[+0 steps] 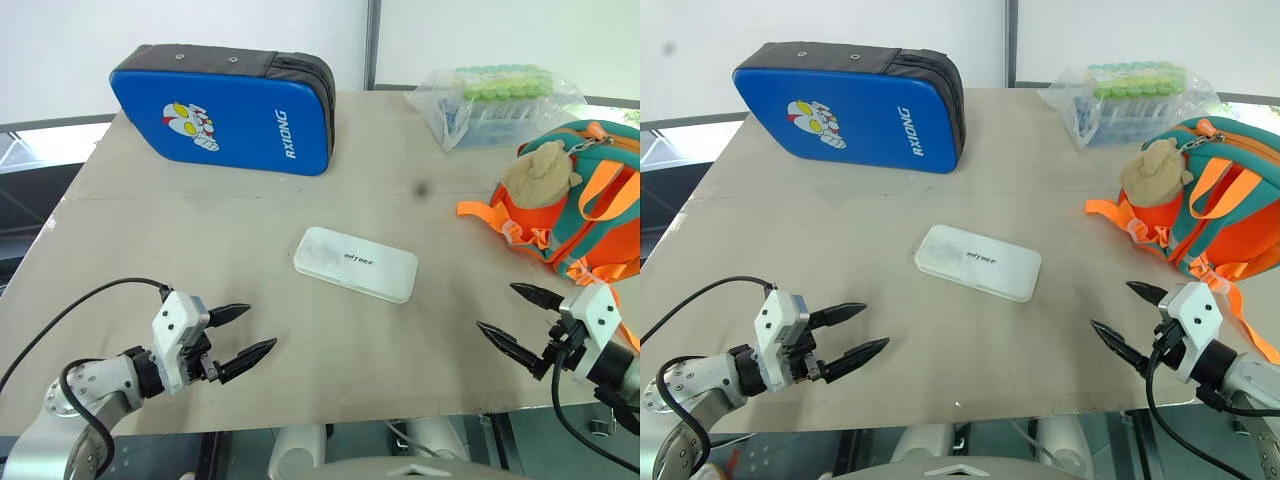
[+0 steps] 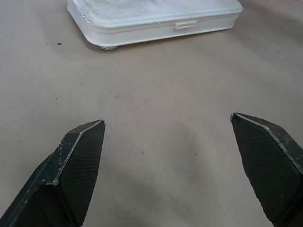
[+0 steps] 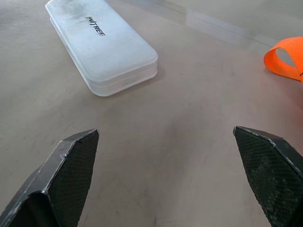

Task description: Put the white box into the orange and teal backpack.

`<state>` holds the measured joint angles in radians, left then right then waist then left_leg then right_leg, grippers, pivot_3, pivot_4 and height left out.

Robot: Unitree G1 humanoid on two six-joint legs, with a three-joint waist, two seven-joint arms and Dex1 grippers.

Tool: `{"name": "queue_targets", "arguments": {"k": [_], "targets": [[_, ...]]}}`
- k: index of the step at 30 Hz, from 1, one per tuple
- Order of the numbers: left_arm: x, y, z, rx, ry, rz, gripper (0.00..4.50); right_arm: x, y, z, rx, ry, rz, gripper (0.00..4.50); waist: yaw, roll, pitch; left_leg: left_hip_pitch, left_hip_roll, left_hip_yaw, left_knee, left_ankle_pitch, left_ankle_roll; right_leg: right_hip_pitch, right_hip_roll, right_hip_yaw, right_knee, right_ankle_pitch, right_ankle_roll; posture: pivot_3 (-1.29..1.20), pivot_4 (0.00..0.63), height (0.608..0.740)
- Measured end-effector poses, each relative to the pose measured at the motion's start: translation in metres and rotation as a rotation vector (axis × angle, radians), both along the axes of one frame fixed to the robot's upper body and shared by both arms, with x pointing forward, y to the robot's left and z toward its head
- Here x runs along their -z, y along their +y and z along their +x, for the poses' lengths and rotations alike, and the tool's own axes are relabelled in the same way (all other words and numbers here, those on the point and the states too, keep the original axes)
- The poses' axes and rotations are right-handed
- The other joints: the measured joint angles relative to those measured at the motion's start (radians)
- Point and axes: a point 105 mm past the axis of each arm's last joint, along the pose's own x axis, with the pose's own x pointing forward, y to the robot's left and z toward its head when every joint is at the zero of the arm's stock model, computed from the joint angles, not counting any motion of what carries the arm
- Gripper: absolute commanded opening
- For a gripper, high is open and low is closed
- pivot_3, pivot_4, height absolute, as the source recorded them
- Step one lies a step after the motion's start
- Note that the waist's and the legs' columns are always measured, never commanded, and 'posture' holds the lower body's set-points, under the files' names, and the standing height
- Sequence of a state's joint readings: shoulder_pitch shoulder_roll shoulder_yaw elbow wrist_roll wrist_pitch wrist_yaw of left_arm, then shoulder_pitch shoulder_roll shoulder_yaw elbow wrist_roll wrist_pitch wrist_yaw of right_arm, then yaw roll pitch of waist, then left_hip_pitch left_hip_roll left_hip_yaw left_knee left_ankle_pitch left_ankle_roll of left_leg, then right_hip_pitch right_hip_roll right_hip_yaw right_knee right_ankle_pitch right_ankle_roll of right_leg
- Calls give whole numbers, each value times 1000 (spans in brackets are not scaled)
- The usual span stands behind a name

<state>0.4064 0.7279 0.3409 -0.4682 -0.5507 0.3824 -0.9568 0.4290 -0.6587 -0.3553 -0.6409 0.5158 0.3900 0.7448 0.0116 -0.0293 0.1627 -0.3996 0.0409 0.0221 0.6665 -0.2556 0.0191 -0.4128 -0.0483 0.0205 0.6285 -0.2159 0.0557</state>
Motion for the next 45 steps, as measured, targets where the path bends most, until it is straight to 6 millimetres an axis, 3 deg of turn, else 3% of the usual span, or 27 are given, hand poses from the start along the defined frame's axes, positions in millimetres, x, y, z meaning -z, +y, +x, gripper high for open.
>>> {"name": "queue_targets", "arguments": {"k": [5, 9, 13, 18, 19, 25, 27, 32, 34, 39, 44, 45], "targets": [[-7, 1, 12, -52, -35, -17, 4338, 6, 2, 10, 10, -7, -45, 4500, 0, 0, 0, 0, 0, 0, 1, 0, 0, 0, 0, 0, 0, 0, 0, 0, 150, 740], [-21, -4, 31, -130, -84, -72, 4338, 13, 20, 12, -43, 53, 6, 4500, 2, 0, 0, 0, -1, 0, 1, 0, 0, 1, 0, -1, 1, 0, 0, 0, 150, 740], [-25, -5, 41, -171, -52, -93, 2763, 15, 31, 17, -44, 92, 69, 2950, 0, 0, 0, 0, -2, 0, 0, 0, 0, 1, 1, 0, 1, 2, -4, 0, 150, 740], [-39, -7, 86, -297, -61, -54, 331, 13, 53, 46, -50, 58, -31, 465, 1, -1, 0, 1, -3, 1, 3, 0, 0, 1, 2, -1, 4, 1, 0, 0, 150, 740], [-39, -6, 91, -320, -57, -43, 61, 13, 56, 49, -54, 56, -42, 173, 1, -1, 0, 1, -3, 1, 3, 0, 0, 1, 2, -1, 4, 1, 0, 0, 150, 740], [-23, -11, 121, -359, 104, 92, 18, 23, 66, 73, -55, 117, -234, 75, 0, -1, 0, -1, -4, 1, 2, 0, 0, 0, 3, -1, 5, 3, -4, 0, 150, 740], [-20, -23, 129, -297, 129, 134, 18, 24, 68, 81, -64, 137, -322, 75, 0, -1, 0, -2, -4, 1, 1, 0, 0, 0, 3, -1, 4, 3, -4, 0, 150, 740], [-11, -41, 125, -154, 135, 226, 18, 23, 87, 82, -152, 142, -378, 75, -3, -1, 0, -2, -4, 0, 0, 0, 0, 0, 3, -1, 3, 4, -2, 0, 150, 740], [-10, -41, 119, -125, 133, 250, 18, 23, 91, 82, -176, 137, -390, 75, -4, -1, 0, -2, -4, 1, 0, 0, 0, 0, 3, -1, 2, 4, -2, 0, 150, 740], [-3, -40, 81, -70, 145, 291, 18, 16, 92, 106, -181, 98, -418, 75, -26, -1, 0, -2, -3, 0, 0, 0, 0, 0, 2, 1, 1, 3, -3, 0, 150, 740], [2, -44, 37, -84, 244, 148, 18, 16, 86, 123, -201, 24, -450, 75, -20, -1, 0, -2, -3, 0, 0, 0, 0, 0, 2, -2, 1, 3, -3, 0, 150, 740], [-1, -39, 34, -119, 261, 97, 528, 16, 85, 124, -208, 17, -457, 0, -19, -1, 0, -2, -3, 0, 0, 0, 0, 0, 2, -2, 1, 3, -3, 0, 150, 740]]}}
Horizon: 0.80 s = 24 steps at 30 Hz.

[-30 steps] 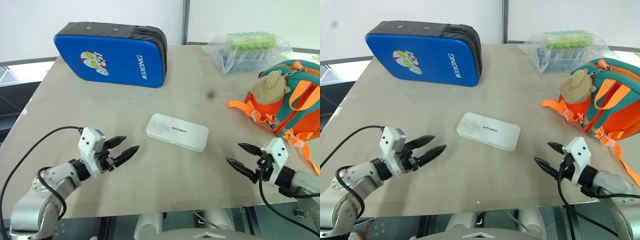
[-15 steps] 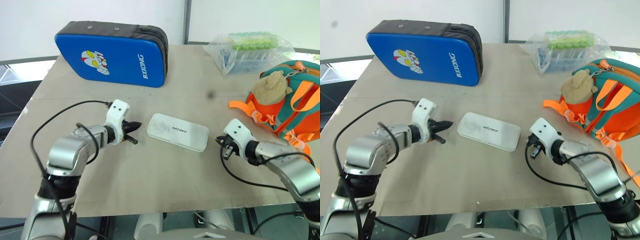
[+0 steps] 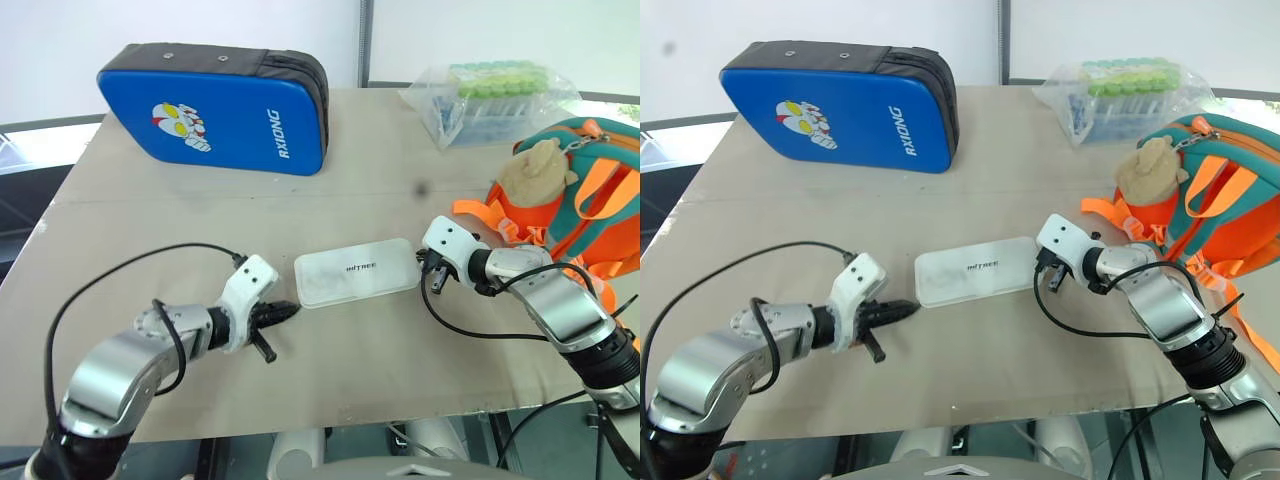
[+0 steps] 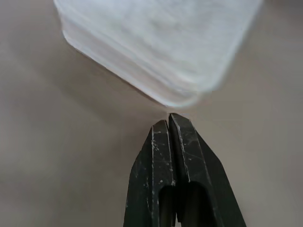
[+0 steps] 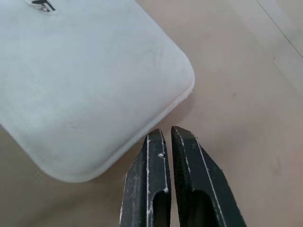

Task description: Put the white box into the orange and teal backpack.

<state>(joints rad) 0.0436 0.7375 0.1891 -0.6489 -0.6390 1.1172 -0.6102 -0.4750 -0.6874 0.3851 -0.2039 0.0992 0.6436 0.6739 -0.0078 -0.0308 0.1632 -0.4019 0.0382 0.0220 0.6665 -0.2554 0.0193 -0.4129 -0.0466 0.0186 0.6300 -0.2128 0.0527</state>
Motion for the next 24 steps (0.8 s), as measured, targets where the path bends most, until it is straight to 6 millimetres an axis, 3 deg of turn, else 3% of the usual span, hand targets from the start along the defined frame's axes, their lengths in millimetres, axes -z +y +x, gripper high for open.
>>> {"name": "queue_targets", "arguments": {"k": [2, 6, 8, 10, 11, 16, 20, 24], "targets": [[-11, 15, 0, -103, 16, -112, 1287, 2, -6, 3, -8, -5, -14, 0, 0, 0, 0, 0, 0, 0, 1, 0, 0, 0, 0, -1, 2, -1, -1, 0, 150, 740], [-14, 39, -3, -208, 211, -267, 3318, 2, -8, 6, -45, -31, -14, 0, -4, 0, 0, 3, -1, 0, 2, 0, 0, 1, 1, 0, 7, -2, 1, 0, 150, 740], [-13, 39, -4, -207, 238, -282, 3864, 2, -7, 6, -54, -32, -12, 0, -6, 0, 0, 3, -1, 0, 2, 0, 0, 1, 1, 0, 7, -2, 1, 0, 150, 740], [-16, 36, -1, -191, 319, -393, 3864, 1, -5, 6, -67, -46, -19, 0, -5, 0, 0, 4, -1, -1, 3, 0, 0, 1, 0, 0, 8, -1, -1, 0, 150, 740], [-19, 31, 15, -187, 353, -511, 3864, -2, -4, 8, -83, -88, -43, 0, -1, 0, 0, 3, -1, -1, 3, 0, 0, 1, 0, 0, 8, 0, 0, 0, 150, 740], [-16, 9, 47, -186, 425, -612, 3864, -2, -3, 11, -105, -134, -79, 0, -3, -2, 0, 2, -2, -1, 3, 0, 0, 1, 0, 1, 8, 2, 3, 0, 150, 740], [-10, -9, 57, -163, 494, -641, 3864, 4, 3, 12, -139, -136, -93, 0, -10, -2, 0, 4, -2, -2, 2, 0, 0, 0, 0, 3, 8, 2, 3, 0, 150, 740], [-7, -27, 64, -138, 537, -692, 3864, 3, 29, 21, -172, -156, -43, 0, -8, -2, 0, 4, -2, -1, 2, 1, -1, 0, 0, 2, 9, 2, 3, 0, 150, 740]]}}
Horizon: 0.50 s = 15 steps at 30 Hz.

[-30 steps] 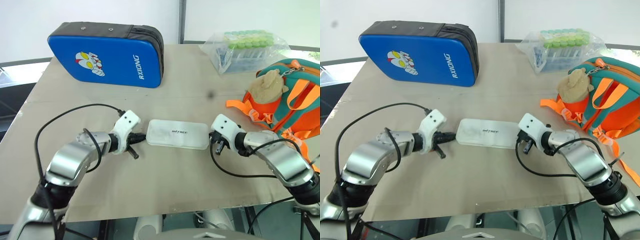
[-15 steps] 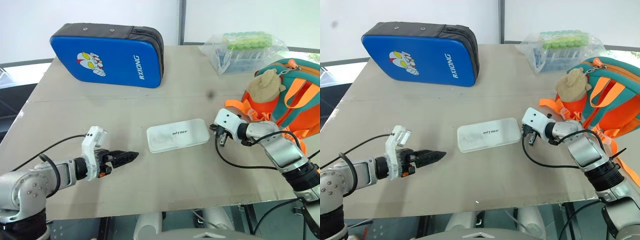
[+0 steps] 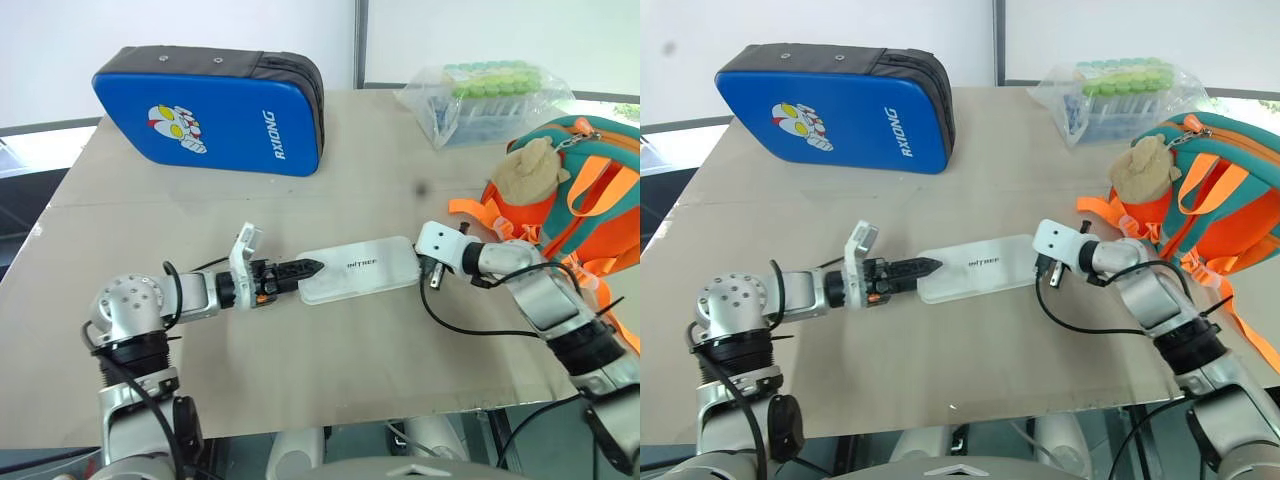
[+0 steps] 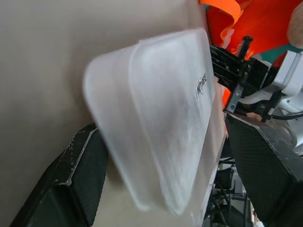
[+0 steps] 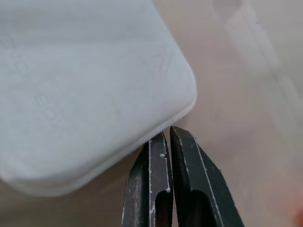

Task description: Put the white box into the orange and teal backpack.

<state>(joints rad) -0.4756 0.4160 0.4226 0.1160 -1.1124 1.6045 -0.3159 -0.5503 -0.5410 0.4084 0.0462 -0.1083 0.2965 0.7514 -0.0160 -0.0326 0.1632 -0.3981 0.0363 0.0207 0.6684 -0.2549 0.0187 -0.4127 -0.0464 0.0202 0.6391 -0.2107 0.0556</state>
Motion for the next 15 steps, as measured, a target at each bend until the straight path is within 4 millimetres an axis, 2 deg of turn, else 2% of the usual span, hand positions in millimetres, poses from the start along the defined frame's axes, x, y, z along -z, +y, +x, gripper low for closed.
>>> {"name": "queue_targets", "arguments": {"k": [1, 6, 9, 12, 13, 15], "targets": [[1, -3, 0, 4, 7, -15, 3864, 1, 7, 0, -7, -2, 9, 0, 0, 0, 0, 0, 0, 0, 0, 0, 0, 0, 0, 0, 0, 0, 0, 0, 150, 740], [2, -5, -3, 2, 15, -33, 3864, 4, 8, -1, 2, 6, 27, 0, 4, 0, 0, -1, -1, -2, 0, 0, 0, 0, -2, 1, 0, 0, 0, 0, 150, 740], [5, -7, -4, -34, 23, -58, 3055, 5, 2, -4, 27, 11, 51, 0, 6, 0, 0, -1, -1, -2, 0, 0, 0, 0, -2, 0, 0, 0, 0, 0, 150, 740], [8, -6, -5, -47, 36, -72, 1933, 6, -2, -6, 40, 19, 69, 0, 4, 0, 0, -1, -1, -2, 0, 0, 0, 0, -2, 0, 0, 0, 0, 0, 150, 740], [4, -9, -6, -42, 23, -115, 1542, 6, -5, -10, 56, 25, 97, 0, 4, 0, 0, -1, -1, -2, 0, 0, 0, 0, -2, 0, 0, 0, 0, 0, 150, 740], [-3, -8, -7, -39, -1, -134, 1160, -5, -13, -19, 93, 40, 197, 0, 6, 0, 0, -1, -1, -3, 0, 0, 0, 0, -2, -1, 0, 0, 0, 0, 150, 740]]}}
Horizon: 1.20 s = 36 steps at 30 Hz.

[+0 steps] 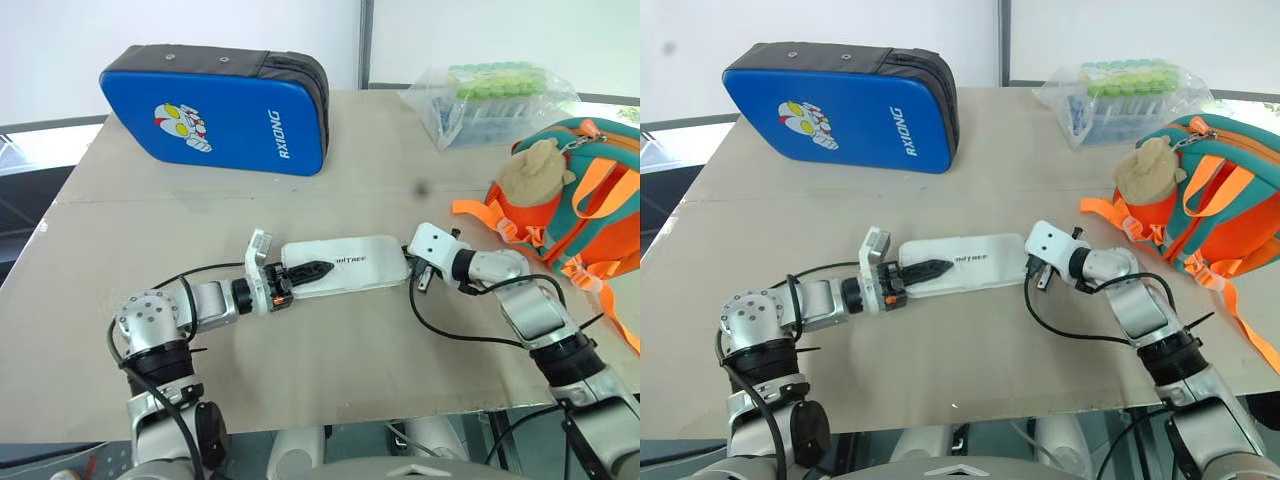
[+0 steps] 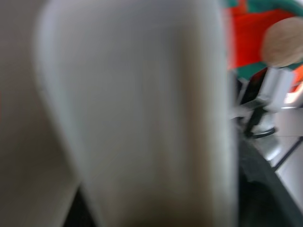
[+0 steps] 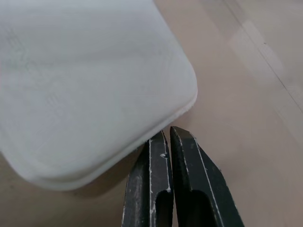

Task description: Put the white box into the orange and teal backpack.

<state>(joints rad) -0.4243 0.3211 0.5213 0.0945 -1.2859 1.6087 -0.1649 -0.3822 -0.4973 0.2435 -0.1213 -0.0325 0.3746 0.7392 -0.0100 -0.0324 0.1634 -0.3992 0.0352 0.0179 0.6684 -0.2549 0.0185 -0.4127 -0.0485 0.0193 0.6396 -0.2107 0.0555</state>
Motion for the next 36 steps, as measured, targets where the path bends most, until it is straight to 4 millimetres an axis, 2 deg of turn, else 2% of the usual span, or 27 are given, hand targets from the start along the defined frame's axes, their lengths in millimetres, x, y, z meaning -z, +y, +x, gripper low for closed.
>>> {"name": "queue_targets", "arguments": {"k": [3, 5, 8, 9, 10, 11, 16, 20, 23, 27, 30, 33, 34, 36], "targets": [[-3, 3, 2, -20, -4, -4, 1130, -41, -22, -30, 40, 38, 211, 817, 4, 0, 0, -1, 0, -2, 0, 0, 0, 0, 0, 0, -1, 0, 0, 0, 150, 740], [-6, 7, 3, -32, -14, 2, 1130, -62, -39, -48, 81, 48, 300, 1780, 4, 0, 0, 0, 0, -2, 0, 0, 0, 1, 0, 0, -1, 0, 0, 0, 150, 740], [-12, 6, 4, -28, -35, -9, 1130, -80, -57, -74, 154, 70, 420, 3299, 4, 0, 0, 0, 0, -2, 0, 0, 0, 0, 0, -1, -1, -2, -3, 0, 150, 740], [-17, 7, 7, -38, -54, -21, 1130, -85, -66, -86, 190, 82, 452, 4007, 8, -1, 0, 0, 0, -1, 0, 0, 0, 1, 0, -1, -1, -2, -4, 0, 150, 740], [-19, 8, 8, -45, -63, -26, 1130, -88, -70, -89, 204, 82, 458, 4320, 9, -1, 0, 0, 0, -1, 0, 0, 0, 1, 0, -1, -1, -2, -4, 0, 150, 740], [-27, 7, 12, -47, -88, -44, 1130, -90, -84, -99, 270, 97, 476, 4500, 11, -1, 0, 0, 0, -1, 0, 0, 0, 1, 0, -1, -1, -2, -4, 0, 150, 740], [-53, 10, 24, -64, -165, -80, 1130, -99, -146, -121, 546, 151, 487, 4500, 20, -1, 0, 0, -1, 3, 1, 0, 1, 1, 0, 2, -2, -3, -5, 0, 150, 740], [-63, 0, 30, -36, -197, -69, 1130, -109, -185, -111, 760, 103, 468, 4500, 20, -2, 0, 0, -1, 4, 1, 0, 1, 1, 0, 2, -3, -3, -5, 0, 150, 740], [-69, -6, 31, -26, -214, -78, 1130, -104, -194, -91, 831, 116, 477, 4500, 16, -2, 0, 0, -1, 4, 0, 0, 1, 0, 0, 2, -3, -3, -5, 0, 150, 740], [-73, -15, 30, -12, -235, -76, 1130, -104, -183, -47, 813, 97, 567, 4500, 4, -1, 1, -1, -1, 4, 0, 0, 1, 0, 1, 3, -4, -2, -4, 0, 150, 740], [-75, -12, 25, -38, -257, -67, 1130, -100, -180, -23, 827, 71, 569, 3797, -1, -1, 1, -2, -1, 4, -1, 0, 1, -1, 1, 3, -4, 0, 0, 0, 150, 740], [-73, -5, 22, -85, -259, -50, 1130, -105, -174, -9, 803, 3, 555, 2338, -1, -1, 1, -3, 0, 3, -2, 0, 0, -1, 1, 2, -6, 0, 1, 0, 150, 740], [-72, -3, 20, -109, -264, -42, 1130, -106, -168, -4, 757, -31, 504, 1739, -1, -1, 1, -3, 0, 4, -2, 0, 0, -1, 1, 2, -6, 0, 1, 0, 150, 740], [-72, 0, 19, -141, -278, -35, 1130, -107, -159, -2, 693, -52, 471, 838, -1, -1, 1, -3, 0, 4, -2, 0, 0, -1, 1, 2, -7, 0, 1, 0, 150, 740]]}}
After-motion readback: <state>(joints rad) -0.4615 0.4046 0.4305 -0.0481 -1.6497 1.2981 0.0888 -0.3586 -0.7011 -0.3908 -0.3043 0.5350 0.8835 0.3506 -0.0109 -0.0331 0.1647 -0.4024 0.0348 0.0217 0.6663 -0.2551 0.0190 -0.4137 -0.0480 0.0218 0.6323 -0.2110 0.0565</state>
